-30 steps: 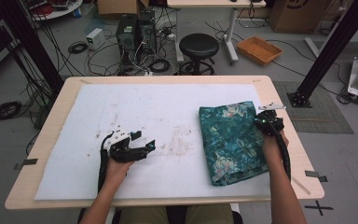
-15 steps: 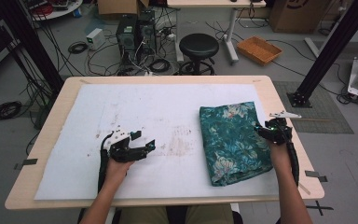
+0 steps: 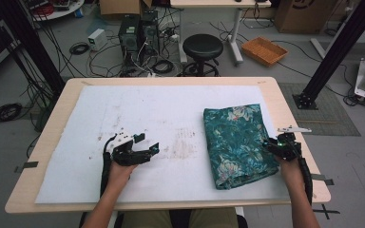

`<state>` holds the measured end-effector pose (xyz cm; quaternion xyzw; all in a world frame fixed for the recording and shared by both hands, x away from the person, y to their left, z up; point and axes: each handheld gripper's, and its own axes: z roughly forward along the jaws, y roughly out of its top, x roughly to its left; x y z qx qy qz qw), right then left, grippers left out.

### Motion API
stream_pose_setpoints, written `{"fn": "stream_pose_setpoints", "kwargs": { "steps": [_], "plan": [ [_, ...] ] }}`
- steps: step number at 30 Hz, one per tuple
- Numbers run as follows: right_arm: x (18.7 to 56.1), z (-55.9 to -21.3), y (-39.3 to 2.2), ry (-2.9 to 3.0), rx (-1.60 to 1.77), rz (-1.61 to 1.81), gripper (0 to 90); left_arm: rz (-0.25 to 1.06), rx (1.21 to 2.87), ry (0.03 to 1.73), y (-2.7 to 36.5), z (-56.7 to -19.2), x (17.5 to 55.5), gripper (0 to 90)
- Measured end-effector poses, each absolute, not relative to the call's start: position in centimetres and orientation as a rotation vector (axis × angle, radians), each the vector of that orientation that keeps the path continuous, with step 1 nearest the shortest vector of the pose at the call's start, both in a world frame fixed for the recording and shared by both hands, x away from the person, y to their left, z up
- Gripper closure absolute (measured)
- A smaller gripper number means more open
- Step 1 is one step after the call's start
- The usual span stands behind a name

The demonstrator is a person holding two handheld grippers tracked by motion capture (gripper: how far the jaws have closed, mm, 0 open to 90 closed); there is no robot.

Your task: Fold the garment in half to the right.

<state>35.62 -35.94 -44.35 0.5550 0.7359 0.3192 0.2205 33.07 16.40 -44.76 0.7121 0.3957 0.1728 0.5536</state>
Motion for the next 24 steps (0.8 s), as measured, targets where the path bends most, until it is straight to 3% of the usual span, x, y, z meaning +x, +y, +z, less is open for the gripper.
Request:
{"fn": "stream_pose_setpoints", "kwargs": {
  "steps": [5, 11, 12, 14, 18, 24],
  "plan": [
    [35.1, -44.5, -35.8, 2.037, 1.525, 0.914, 86.0, 0.409, 1.682, 0.934, 16.3, -44.8, 33.1, 24.4],
    [34.8, -44.7, -35.9, 2.021, 1.537, 0.943, 87.2, 0.411, 1.681, 0.933, 16.4, -44.8, 33.1, 24.4],
    [34.8, -44.6, -35.9, 2.025, 1.533, 0.941, 85.4, 0.411, 1.681, 0.932, 16.4, -44.8, 33.1, 24.4],
    [34.8, -44.7, -35.9, 2.015, 1.559, 0.951, 66.9, 0.411, 1.678, 0.933, 16.4, -44.8, 33.1, 24.4],
    [34.4, -44.7, -35.8, 2.032, 1.523, 0.951, 86.8, 0.407, 1.681, 0.934, 16.4, -44.8, 33.1, 24.4],
    [33.4, -44.8, -35.8, 1.995, 1.569, 0.963, 88.3, 0.407, 1.674, 0.938, 16.5, -44.8, 33.1, 24.4]
  ]
}}
